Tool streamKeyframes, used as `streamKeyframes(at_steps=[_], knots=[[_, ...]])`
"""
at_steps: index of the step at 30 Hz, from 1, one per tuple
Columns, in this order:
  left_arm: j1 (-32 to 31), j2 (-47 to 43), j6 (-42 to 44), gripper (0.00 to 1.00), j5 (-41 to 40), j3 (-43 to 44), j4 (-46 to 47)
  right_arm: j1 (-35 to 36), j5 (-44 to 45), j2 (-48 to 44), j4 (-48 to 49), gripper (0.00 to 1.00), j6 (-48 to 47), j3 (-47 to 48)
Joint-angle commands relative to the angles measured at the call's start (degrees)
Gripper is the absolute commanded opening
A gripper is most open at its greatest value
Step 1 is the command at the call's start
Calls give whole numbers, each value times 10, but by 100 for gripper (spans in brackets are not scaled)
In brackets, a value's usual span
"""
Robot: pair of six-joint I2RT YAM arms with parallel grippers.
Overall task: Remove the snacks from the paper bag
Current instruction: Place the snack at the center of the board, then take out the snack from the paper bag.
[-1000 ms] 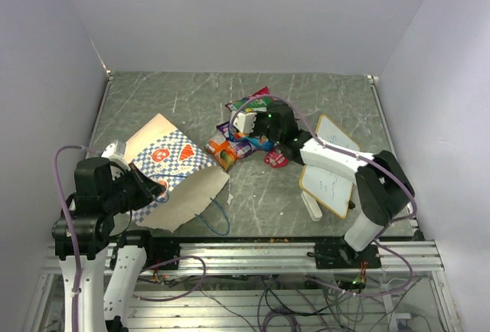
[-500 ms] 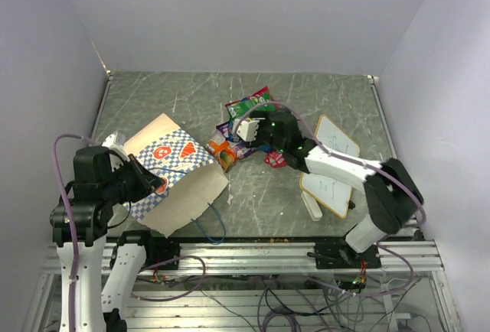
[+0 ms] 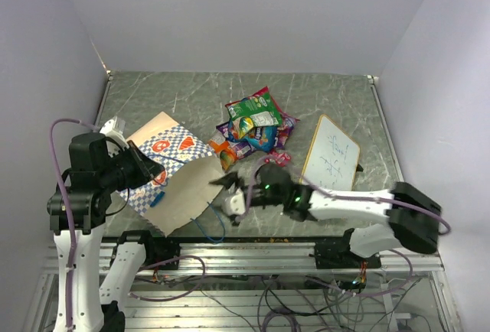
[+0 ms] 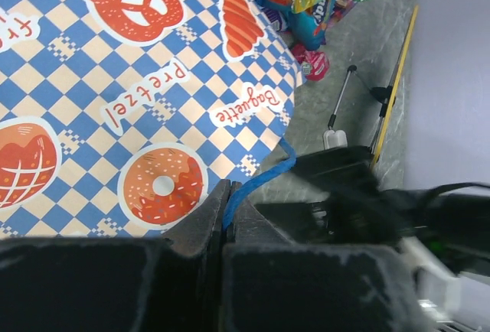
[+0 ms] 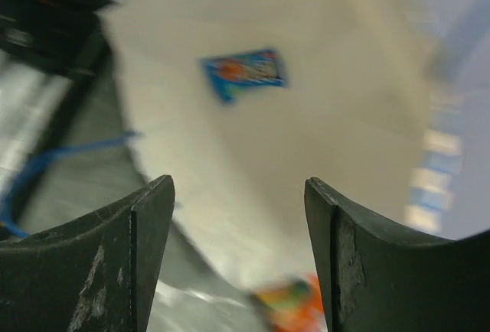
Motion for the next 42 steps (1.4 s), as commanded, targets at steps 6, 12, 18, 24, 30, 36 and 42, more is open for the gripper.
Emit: streamKeyframes(at_steps=[6, 12, 18, 24, 30, 36, 42], knots=[[-1, 14, 19, 7, 34, 52, 19, 103, 163, 315, 356, 68, 269, 83], [-2, 26, 14, 7, 59, 57, 33, 104, 244, 446, 376, 69, 324, 205], [-2, 30, 5, 7, 103, 52, 66, 102, 236, 530, 382, 71, 400, 286], [-2, 50, 9, 7, 145, 64, 86, 102, 242, 599, 387, 73, 467, 353], [-1, 61, 17, 7, 173, 67, 85, 102, 248, 673, 347, 77, 497, 457], [-2, 65, 23, 7, 193, 66, 77, 102, 253, 749, 272, 77, 496, 558], [-1, 60, 31, 7, 179, 78, 56, 100, 262, 756, 205, 61, 468, 550]])
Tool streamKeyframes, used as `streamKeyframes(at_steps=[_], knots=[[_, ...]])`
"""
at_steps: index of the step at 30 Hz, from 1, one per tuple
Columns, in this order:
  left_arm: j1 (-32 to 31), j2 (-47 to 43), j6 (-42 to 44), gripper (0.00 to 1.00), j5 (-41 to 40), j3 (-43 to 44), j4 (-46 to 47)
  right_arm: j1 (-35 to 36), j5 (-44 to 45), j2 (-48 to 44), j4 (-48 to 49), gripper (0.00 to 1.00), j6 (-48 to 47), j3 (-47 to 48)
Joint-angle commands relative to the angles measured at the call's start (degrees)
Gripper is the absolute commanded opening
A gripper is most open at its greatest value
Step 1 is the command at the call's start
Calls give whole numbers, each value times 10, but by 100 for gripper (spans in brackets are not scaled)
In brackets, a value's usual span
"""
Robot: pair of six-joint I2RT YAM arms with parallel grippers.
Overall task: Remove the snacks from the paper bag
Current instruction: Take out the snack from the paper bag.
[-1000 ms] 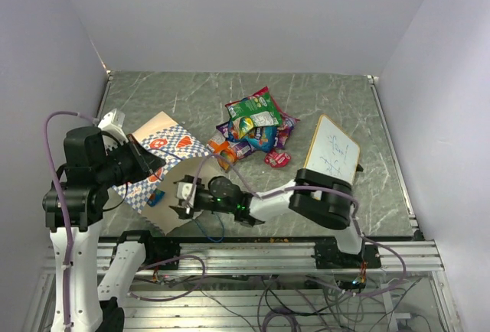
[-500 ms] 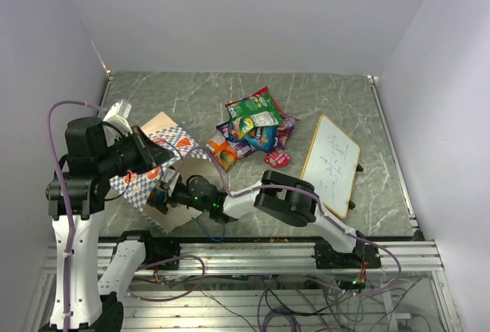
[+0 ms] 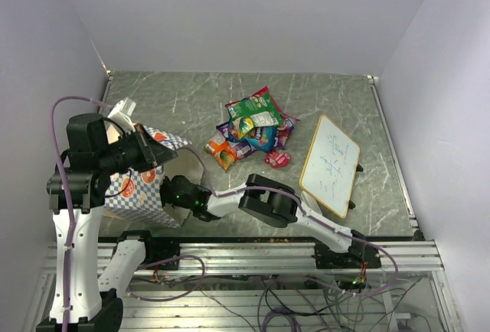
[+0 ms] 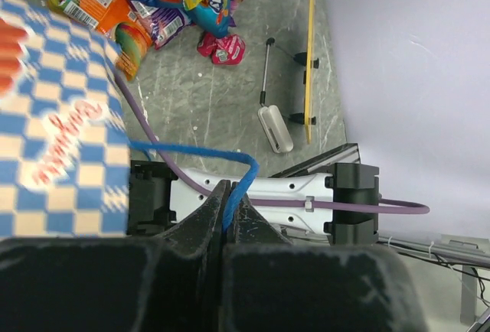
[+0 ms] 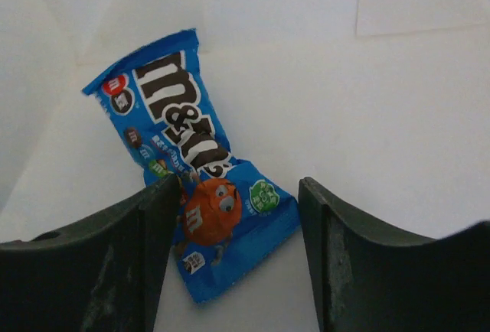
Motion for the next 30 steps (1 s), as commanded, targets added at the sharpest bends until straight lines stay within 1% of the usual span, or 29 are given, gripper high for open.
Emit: streamKeyframes(at_steps=[1, 3, 6, 8, 11, 14, 17, 21, 24, 26, 30], knots=[[-2, -9, 11, 7, 13, 27, -8, -5, 20, 5, -77, 57, -22, -14], [-1, -15, 13, 7, -2, 29, -19, -12, 26, -16, -81, 41, -37, -36], [-1, -27, 12, 7, -40, 28, -34, -21, 29, -60, -76, 24, -73, -68], [-2, -34, 5, 7, -55, 25, -34, -23, 29, -95, -68, 15, -101, -93], [-1, -41, -6, 7, -79, 21, -29, -23, 26, -159, -57, 5, -128, -141], [-1, -43, -20, 7, -101, 19, -20, -23, 20, -222, -56, 0, -131, -192], [-2, -39, -31, 7, -116, 22, 2, -23, 11, -283, -63, 0, -130, -253], [-2, -29, -51, 7, -118, 23, 55, -24, 16, -361, -83, 0, -140, -343], [-2, -16, -73, 7, -112, 23, 108, -25, 9, -411, -130, 0, -161, -387], [-1, -2, -94, 7, -104, 26, 148, -25, 12, -461, -167, 0, -164, -424], [-1, 43, -138, 7, -62, 39, 218, -35, 57, -556, -258, 0, -149, -445]])
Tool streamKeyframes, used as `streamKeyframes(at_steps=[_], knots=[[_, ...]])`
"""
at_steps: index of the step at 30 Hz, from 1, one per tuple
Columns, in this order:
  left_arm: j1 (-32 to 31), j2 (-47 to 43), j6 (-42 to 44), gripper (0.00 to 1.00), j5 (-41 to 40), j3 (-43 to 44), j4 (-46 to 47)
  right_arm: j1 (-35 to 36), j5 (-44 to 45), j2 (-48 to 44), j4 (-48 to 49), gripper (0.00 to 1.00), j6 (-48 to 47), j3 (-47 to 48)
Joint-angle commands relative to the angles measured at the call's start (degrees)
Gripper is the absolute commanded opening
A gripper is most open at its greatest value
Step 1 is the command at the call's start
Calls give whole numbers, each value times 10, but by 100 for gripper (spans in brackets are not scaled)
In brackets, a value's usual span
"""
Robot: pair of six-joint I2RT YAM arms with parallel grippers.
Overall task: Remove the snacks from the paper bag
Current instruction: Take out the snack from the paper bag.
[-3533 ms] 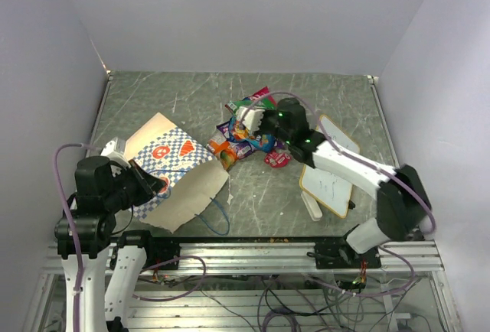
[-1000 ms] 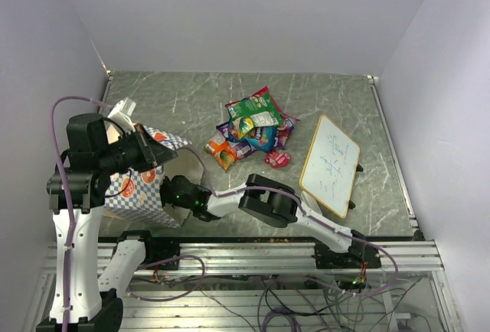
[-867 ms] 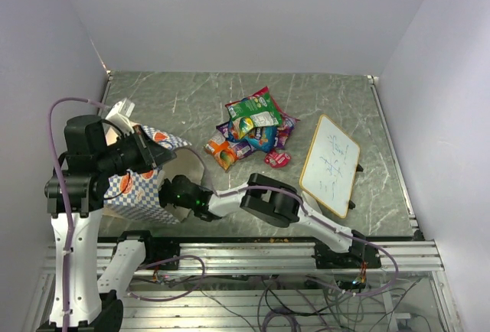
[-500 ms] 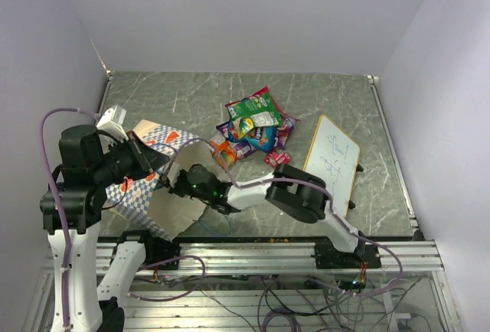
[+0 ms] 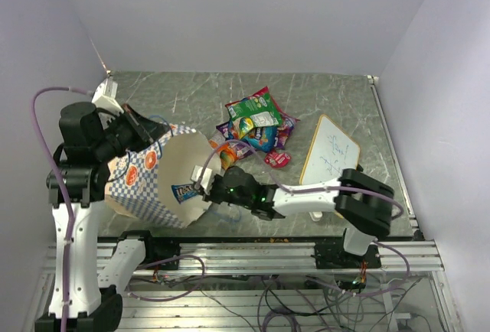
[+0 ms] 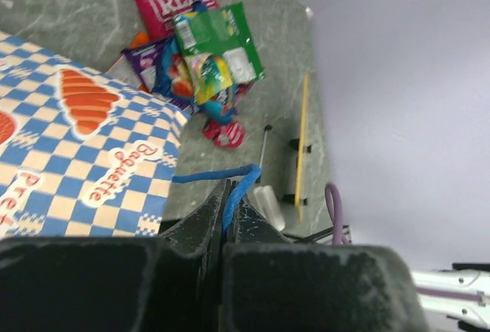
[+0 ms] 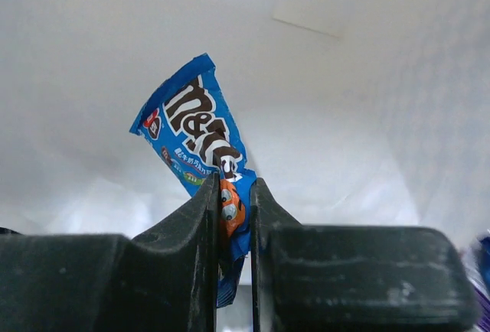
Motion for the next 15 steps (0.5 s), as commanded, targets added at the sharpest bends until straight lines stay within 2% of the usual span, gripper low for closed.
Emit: streamKeyframes(at_steps=[1, 4, 7, 9, 11, 15], knots=[[-1, 44, -71, 7, 50, 27, 136, -19, 53, -108, -131, 0, 10, -6], [-2, 63, -132, 7, 74, 32, 209, -51, 90, -177, -206, 0, 13, 10], [-1, 72, -165, 7, 71, 40, 257, -62, 108, -243, -257, 0, -34, 43], [-1, 80, -135, 7, 29, 62, 196, -62, 106, -275, -283, 0, -75, 87], [-1, 92, -94, 7, -42, 83, 98, -62, 120, -290, -303, 0, -94, 127], [3, 109, -37, 7, -186, 97, -63, -64, 195, -284, -310, 0, -91, 189]])
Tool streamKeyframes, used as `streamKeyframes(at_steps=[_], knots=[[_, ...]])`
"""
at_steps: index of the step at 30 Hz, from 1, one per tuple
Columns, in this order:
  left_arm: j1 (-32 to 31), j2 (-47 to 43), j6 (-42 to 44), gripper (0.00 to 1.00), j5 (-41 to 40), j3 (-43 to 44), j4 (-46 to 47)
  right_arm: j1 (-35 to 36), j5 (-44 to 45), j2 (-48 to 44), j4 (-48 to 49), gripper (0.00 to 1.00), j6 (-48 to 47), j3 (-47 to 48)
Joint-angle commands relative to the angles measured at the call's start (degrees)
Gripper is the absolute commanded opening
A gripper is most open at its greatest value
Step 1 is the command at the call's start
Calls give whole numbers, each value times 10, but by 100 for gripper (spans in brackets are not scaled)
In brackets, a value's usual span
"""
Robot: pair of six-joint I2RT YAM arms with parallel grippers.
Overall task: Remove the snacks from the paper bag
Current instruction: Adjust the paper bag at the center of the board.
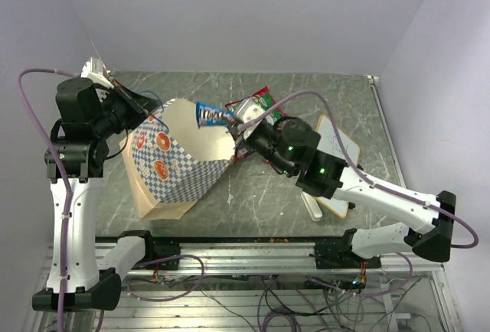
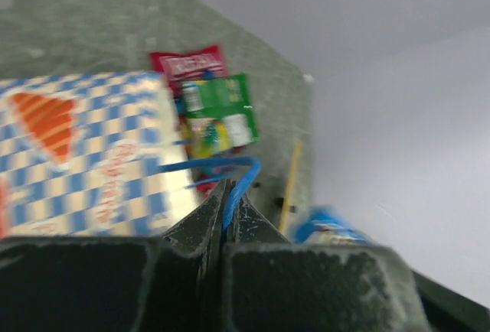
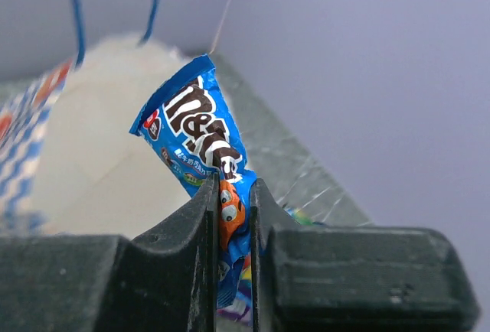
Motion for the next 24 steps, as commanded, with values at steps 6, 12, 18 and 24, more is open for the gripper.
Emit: streamKeyframes(at_steps=[6, 12, 18, 24], knots=[[5, -42, 93, 7, -309, 4, -244, -21, 109, 23, -1, 0, 14, 62], [5, -74, 89, 7, -423, -30, -311, -41, 70, 50, -15, 0, 51, 86], [5, -49, 76, 7, -504, 23, -355, -66, 54, 71, -37, 0, 65, 120], [5, -87, -24, 7, -574, -42, -397, -98, 44, 70, -41, 0, 81, 125]])
